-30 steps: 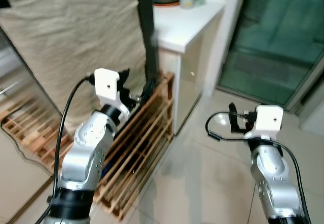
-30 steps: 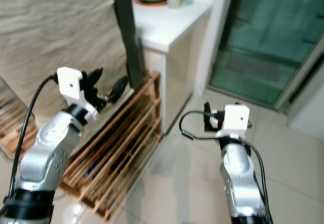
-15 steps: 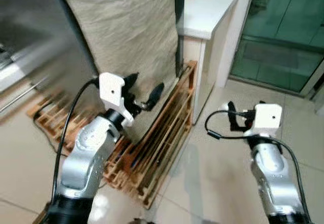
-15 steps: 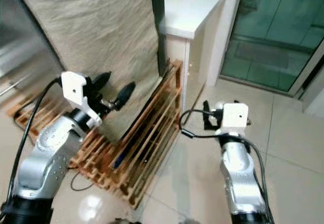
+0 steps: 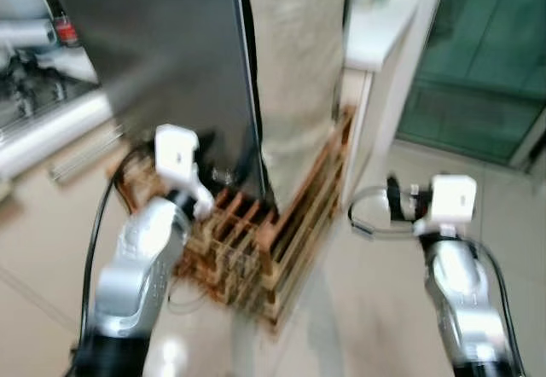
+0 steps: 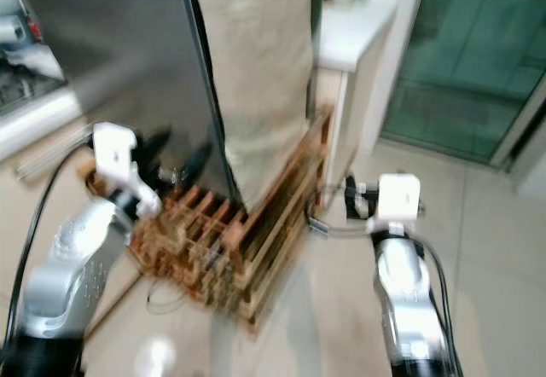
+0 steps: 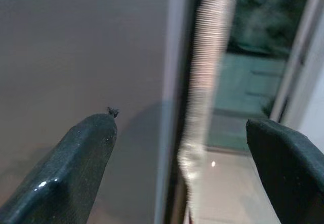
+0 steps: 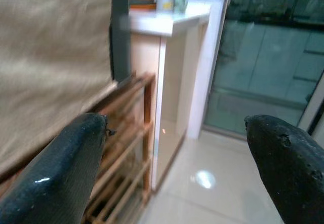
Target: Restocking fridge
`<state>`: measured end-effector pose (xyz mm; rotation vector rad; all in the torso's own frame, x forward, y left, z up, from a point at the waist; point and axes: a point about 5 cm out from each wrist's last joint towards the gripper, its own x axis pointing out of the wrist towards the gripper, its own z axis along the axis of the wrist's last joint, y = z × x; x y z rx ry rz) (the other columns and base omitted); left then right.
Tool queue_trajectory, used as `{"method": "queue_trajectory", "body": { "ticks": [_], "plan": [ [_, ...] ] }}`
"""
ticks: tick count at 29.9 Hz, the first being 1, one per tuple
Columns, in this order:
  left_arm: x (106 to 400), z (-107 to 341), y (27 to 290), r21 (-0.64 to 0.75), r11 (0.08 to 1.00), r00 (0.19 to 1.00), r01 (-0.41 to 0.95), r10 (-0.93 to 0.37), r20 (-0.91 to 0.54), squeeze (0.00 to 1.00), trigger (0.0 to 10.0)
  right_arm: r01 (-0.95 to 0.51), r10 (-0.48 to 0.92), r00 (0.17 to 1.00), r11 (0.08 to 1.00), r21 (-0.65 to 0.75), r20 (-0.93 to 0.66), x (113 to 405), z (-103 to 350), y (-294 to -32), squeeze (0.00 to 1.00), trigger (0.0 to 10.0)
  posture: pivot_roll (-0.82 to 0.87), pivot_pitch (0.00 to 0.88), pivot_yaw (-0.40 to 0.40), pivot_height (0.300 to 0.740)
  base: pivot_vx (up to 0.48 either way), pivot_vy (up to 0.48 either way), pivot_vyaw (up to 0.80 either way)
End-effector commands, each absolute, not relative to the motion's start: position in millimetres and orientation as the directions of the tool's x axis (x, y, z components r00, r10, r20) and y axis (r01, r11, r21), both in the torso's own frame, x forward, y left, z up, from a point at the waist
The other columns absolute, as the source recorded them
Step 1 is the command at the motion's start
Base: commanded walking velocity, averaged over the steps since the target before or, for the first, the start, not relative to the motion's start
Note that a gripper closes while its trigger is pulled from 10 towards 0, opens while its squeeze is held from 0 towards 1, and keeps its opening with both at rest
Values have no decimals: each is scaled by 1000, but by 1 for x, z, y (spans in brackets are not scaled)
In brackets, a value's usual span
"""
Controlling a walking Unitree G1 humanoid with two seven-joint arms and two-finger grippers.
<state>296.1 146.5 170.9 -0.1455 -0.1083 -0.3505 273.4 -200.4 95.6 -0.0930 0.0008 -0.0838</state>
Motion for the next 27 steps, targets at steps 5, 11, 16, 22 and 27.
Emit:
{"method": "queue_trajectory", "body": {
  "ticks": [5, 11, 16, 22, 27],
  "plan": [
    [313, 177, 141, -175, 938, 952, 300, -282, 119, 0, 10000, 69, -66, 997, 993, -98, 36, 279, 103, -197, 0, 10000, -109, 0, 65, 740, 0, 0, 0],
    [327, 180, 122, -175, 927, 943, 331, -315, 111, 0, 10000, 57, -53, 998, 994, -96, 46, 281, 104, -192, 0, 10000, -117, 0, 72, 740, 0, 0, 0],
    [330, 183, 113, -211, 909, 933, 358, -341, 115, 0, 10000, 56, -51, 998, 994, -97, 48, 281, 104, -192, 0, 10000, -125, 0, 77, 740, 0, 0, 0],
    [333, 191, 104, -230, 891, 919, 392, -368, 141, 0, 10000, 58, -54, 997, 994, -97, 48, 279, 103, -191, 0, 10000, -129, 0, 76, 740, 0, 0, 0],
    [344, 200, 97, -224, 884, 910, 411, -382, 165, 0, 10000, 50, -45, 998, 994, -98, 51, 279, 104, -188, 0, 10000, -130, 0, 75, 740, 0, 0, 0]
  ]
}}
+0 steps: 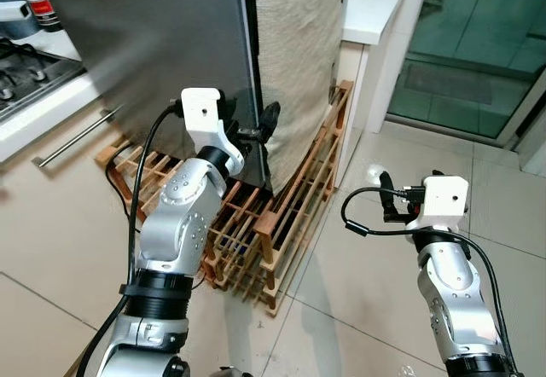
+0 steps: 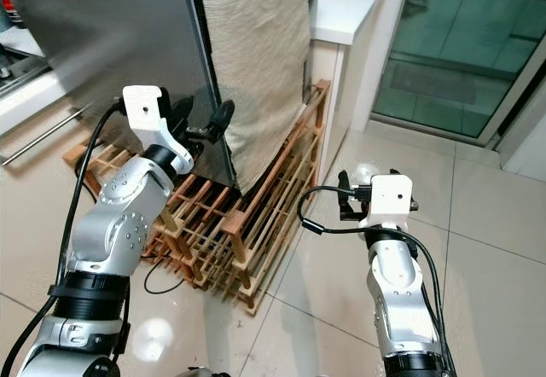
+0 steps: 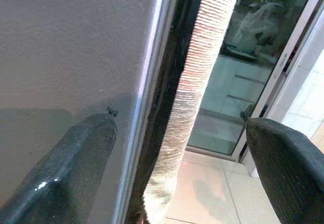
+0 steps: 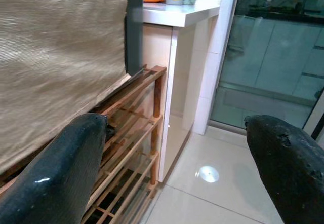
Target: Restocking fridge
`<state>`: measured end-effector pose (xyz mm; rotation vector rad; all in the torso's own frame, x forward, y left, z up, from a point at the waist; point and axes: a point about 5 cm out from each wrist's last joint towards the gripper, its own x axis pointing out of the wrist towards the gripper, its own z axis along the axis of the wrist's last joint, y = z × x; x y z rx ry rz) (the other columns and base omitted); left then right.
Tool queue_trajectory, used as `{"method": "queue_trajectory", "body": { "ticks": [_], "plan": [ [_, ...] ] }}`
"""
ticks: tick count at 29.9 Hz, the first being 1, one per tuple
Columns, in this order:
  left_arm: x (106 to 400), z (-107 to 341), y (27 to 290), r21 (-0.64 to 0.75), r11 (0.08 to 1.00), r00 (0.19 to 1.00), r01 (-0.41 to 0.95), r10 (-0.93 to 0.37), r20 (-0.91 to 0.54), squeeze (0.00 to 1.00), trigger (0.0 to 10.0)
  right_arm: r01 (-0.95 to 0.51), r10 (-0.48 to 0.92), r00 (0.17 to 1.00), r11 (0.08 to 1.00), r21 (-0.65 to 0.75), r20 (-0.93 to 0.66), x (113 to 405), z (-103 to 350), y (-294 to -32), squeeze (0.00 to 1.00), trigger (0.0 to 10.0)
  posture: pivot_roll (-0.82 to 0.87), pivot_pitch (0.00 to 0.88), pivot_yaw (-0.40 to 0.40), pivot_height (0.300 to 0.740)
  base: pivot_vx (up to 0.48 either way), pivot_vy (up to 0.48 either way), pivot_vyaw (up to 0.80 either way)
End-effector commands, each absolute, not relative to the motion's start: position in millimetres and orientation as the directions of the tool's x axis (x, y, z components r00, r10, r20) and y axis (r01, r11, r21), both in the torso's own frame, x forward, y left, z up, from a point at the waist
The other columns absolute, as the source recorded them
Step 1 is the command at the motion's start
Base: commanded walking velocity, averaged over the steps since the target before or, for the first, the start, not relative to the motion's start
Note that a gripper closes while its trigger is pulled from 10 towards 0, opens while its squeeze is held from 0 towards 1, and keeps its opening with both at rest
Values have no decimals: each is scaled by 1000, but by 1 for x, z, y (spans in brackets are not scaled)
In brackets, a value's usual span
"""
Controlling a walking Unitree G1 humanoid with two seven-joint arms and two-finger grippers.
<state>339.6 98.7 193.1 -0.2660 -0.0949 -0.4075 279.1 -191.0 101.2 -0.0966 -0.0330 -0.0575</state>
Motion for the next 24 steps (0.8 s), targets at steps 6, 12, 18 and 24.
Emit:
{"method": "queue_trajectory", "body": {
  "ticks": [6, 12, 18, 24],
  "plan": [
    [348, 203, 93, -154, 879, 890, 452, -431, 150, 0, 10000, 45, -39, 997, 994, -104, 66, 278, 107, -185, 0, 10000, -145, 0, 99, 740, 0, 0, 0],
    [313, 176, 154, -9, 944, 939, 329, -326, 105, 0, 10000, 108, -78, 974, 985, -133, 211, 250, 136, -186, 0, 10000, -147, 0, 114, 740, 0, 0, 0],
    [277, 169, 187, -79, 983, 979, 165, -153, 132, 0, 10000, 106, -65, 960, 985, -138, 274, 222, 150, -185, 0, 10000, -131, 0, 95, 740, 0, 0, 0],
    [257, 189, 172, -115, 991, 972, 70, -42, 233, 0, 10000, 202, -175, 940, 977, -65, 294, 214, 156, -200, 0, 10000, -113, 0, 63, 740, 0, 0, 0]
  ]
}}
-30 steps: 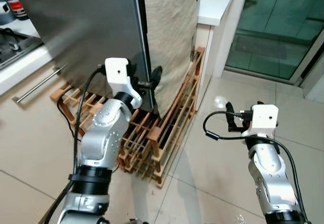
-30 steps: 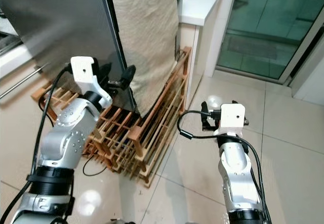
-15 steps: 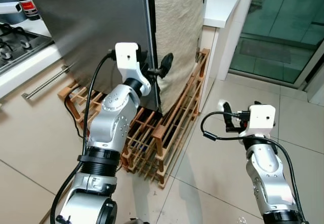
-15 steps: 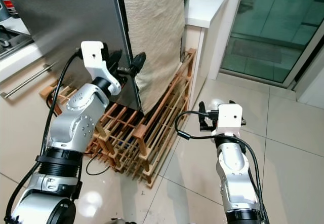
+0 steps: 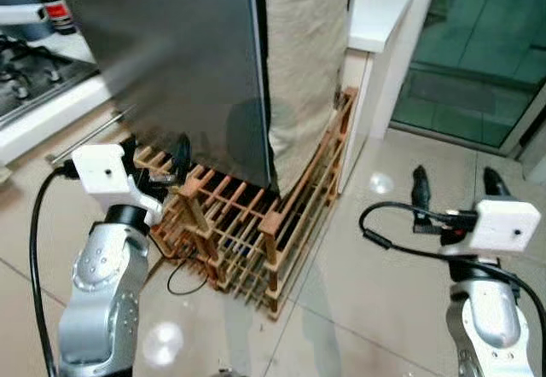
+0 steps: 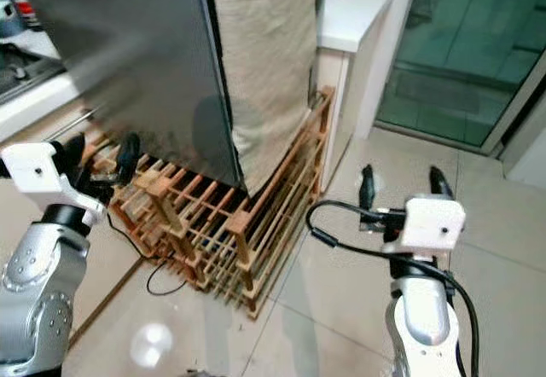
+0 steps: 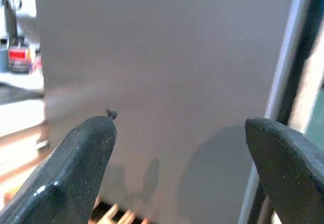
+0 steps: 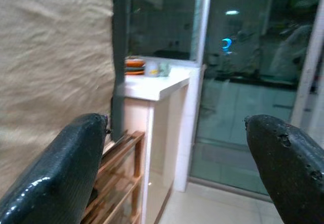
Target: Restocking fridge
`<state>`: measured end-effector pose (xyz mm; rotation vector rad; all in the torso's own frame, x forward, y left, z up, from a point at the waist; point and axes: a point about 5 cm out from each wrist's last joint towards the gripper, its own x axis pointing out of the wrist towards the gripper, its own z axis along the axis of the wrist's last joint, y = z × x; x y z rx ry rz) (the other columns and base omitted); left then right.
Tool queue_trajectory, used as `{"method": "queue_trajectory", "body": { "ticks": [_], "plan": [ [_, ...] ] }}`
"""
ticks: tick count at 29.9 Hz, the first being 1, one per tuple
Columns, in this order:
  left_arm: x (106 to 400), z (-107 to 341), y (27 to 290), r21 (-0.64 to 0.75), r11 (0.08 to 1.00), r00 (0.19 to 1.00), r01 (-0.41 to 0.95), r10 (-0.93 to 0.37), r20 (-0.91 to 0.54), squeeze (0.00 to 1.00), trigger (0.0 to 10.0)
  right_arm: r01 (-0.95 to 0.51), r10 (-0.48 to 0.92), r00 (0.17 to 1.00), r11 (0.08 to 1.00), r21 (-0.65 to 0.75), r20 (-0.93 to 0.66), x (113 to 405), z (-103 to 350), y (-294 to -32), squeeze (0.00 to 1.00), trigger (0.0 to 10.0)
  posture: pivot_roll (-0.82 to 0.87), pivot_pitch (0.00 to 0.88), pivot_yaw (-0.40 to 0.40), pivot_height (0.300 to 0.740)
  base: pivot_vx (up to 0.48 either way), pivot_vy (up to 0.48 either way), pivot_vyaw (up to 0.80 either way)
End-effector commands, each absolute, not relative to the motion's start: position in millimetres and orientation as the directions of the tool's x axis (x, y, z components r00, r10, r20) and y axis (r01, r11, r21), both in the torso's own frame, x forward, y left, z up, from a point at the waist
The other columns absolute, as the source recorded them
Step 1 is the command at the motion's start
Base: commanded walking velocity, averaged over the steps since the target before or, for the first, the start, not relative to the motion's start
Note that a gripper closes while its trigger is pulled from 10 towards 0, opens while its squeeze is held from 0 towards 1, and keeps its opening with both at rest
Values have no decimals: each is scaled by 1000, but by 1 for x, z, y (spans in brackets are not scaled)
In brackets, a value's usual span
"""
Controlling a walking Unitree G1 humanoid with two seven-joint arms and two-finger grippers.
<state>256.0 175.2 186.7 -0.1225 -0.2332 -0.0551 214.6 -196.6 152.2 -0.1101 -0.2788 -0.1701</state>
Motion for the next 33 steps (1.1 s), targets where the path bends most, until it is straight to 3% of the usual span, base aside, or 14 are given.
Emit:
{"method": "queue_trajectory", "body": {
  "ticks": [1, 8, 20, 33],
  "plan": [
    [258, 190, 168, -116, 989, 969, 97, -67, 236, 0, 10000, 193, -165, 943, 978, -72, 288, 215, 156, -198, 0, 10000, -113, 0, 63, 740, 0, 0, 0],
    [259, 205, 149, -129, 954, 928, 271, -224, 298, 0, 10000, 166, -135, 956, 981, -101, 262, 223, 153, -190, 0, 10000, -116, 0, 74, 740, 265, 0, 0],
    [263, 206, 149, -132, 957, 934, 257, -211, 289, 0, 10000, 129, -96, 969, 982, -137, 228, 234, 145, -187, 0, 10000, -114, 0, 80, 740, 477, 0, 0],
    [282, 214, 159, -121, 964, 939, 238, -197, 283, 0, 10000, 108, -73, 971, 983, -150, 226, 242, 144, -186, 0, 10000, -107, 0, 73, 740, 0, 0, 0]
  ]
}}
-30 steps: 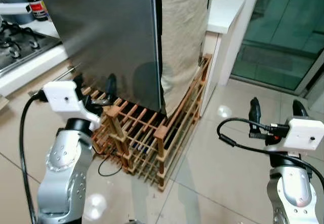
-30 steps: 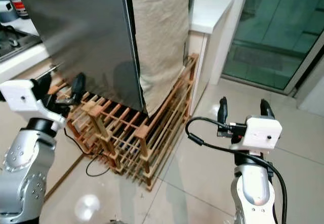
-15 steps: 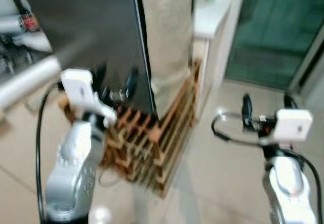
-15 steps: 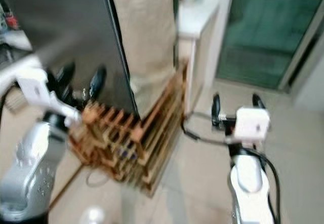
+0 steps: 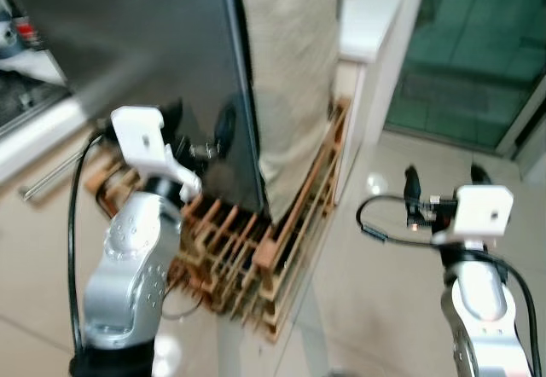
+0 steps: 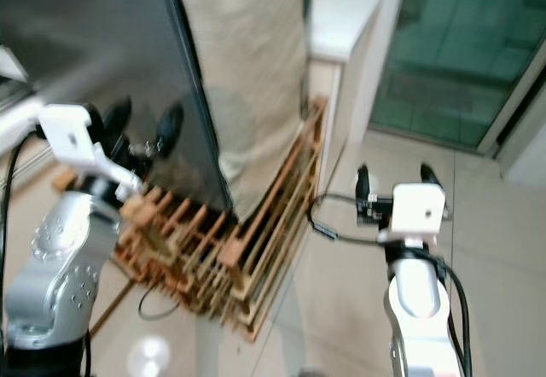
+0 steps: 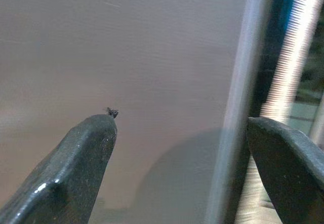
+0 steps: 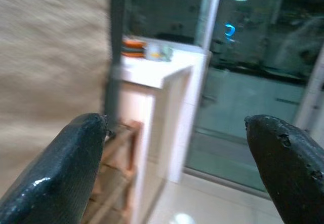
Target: Restocking fridge
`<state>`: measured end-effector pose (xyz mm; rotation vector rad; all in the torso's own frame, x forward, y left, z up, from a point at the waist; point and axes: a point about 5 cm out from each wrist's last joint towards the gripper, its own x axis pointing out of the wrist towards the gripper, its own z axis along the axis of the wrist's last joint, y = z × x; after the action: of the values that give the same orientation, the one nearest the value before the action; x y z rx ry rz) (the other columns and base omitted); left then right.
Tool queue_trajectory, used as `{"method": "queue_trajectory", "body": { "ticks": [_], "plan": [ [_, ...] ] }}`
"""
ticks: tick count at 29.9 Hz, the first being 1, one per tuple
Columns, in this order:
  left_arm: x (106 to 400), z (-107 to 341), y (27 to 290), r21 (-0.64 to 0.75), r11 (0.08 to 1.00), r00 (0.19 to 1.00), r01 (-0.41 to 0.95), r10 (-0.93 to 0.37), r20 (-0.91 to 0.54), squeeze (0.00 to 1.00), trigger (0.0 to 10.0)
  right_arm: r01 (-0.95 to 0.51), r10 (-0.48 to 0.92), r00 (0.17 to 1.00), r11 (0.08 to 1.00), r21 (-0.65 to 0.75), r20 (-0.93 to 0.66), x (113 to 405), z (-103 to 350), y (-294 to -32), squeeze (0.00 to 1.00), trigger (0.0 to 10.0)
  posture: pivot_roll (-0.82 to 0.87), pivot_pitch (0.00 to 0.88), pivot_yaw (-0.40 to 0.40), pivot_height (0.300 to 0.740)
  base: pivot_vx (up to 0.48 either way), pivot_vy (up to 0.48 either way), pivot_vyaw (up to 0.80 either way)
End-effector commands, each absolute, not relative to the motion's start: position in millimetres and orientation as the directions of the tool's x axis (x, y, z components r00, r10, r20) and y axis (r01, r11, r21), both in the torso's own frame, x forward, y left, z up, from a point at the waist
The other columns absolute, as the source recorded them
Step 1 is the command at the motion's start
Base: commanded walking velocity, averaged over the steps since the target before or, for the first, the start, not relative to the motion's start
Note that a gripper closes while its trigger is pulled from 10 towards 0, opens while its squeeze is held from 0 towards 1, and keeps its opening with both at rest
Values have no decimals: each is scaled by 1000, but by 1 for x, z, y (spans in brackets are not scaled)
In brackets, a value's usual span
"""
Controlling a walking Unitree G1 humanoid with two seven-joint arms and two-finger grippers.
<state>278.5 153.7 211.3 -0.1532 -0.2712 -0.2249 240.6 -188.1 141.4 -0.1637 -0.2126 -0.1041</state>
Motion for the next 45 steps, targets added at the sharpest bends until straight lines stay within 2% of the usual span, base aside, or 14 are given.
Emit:
{"method": "queue_trajectory", "body": {
  "ticks": [1, 5, 12, 17, 25, 35, 45],
  "plan": [
    [282, 214, 159, -121, 964, 939, 238, -197, 283, 0, 10000, 108, -73, 971, 983, -150, 226, 242, 144, -186, 0, 10000, -107, 0, 73, 740, 0, 0, 0],
    [290, 219, 164, -105, 964, 935, 246, -207, 287, 0, 10000, 97, -62, 974, 983, -154, 218, 245, 143, -183, 0, 10000, -110, 0, 84, 740, 0, 0, -358],
    [288, 213, 152, -113, 949, 930, 294, -257, 261, 0, 10000, 88, -53, 977, 983, -164, 207, 247, 140, -183, 0, 10000, -114, 0, 82, 740, 0, 0, -758],
    [291, 211, 152, -108, 955, 939, 276, -244, 244, 0, 10000, 72, -35, 977, 983, -171, 209, 248, 140, -183, 0, 10000, -116, 0, 78, 740, 0, 0, -574],
    [294, 211, 161, -168, 965, 957, 202, -158, 242, 0, 10000, 58, -17, 978, 980, -192, 207, 250, 140, -183, 0, 10000, -128, 0, 77, 740, 0, 0, 0],
    [265, 191, 167, -163, 957, 957, 240, -205, 204, 0, 10000, 53, -14, 983, 977, -207, 184, 248, 135, -186, 0, 10000, -116, 0, 67, 740, 0, 0, 0],
    [273, 193, 156, -197, 945, 953, 261, -220, 206, 0, 10000, 41, -3, 984, 977, -211, 176, 250, 132, -184, 0, 10000, -114, 0, 65, 740, 0, 0, 0]
  ]
}}
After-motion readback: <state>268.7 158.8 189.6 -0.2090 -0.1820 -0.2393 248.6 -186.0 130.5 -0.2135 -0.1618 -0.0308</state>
